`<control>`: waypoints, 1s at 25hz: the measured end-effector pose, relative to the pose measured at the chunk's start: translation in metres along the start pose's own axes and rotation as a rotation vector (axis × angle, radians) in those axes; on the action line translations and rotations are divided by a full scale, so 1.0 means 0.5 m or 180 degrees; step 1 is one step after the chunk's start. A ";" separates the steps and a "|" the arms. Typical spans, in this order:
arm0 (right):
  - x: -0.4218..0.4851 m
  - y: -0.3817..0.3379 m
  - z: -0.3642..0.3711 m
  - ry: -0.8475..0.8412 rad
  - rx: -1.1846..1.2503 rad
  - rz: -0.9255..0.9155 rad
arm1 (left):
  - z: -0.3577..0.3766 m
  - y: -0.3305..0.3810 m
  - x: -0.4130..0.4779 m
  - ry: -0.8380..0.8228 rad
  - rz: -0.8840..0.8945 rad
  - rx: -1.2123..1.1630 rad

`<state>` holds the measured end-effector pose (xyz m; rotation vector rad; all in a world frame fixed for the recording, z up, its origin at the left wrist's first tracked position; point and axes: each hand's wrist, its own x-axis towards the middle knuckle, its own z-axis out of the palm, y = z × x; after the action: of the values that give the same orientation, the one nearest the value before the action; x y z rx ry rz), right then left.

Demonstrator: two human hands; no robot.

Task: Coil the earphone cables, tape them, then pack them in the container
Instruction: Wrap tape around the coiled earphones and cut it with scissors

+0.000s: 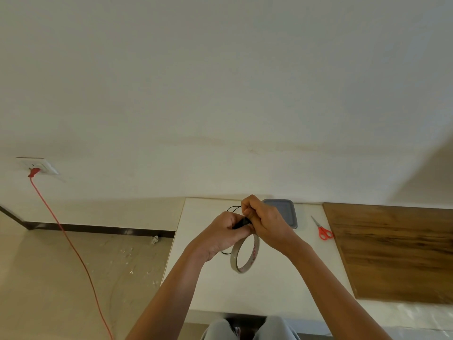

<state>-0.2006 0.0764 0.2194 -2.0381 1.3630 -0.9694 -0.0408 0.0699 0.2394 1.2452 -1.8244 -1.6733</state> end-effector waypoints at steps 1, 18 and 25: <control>-0.003 0.001 0.001 -0.0053 -0.0059 -0.0035 | -0.001 0.001 -0.001 -0.0011 -0.0018 0.0023; 0.003 0.012 -0.024 -0.0241 0.0250 0.0918 | 0.011 -0.002 0.009 0.0797 -0.0054 0.0988; 0.034 0.029 -0.042 -0.1104 0.0813 0.1483 | 0.039 -0.021 0.001 0.1279 0.0350 0.1259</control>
<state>-0.2211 0.0551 0.2268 -1.5145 1.3548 -0.5232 -0.0521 0.0825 0.2251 1.4749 -1.9700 -0.9401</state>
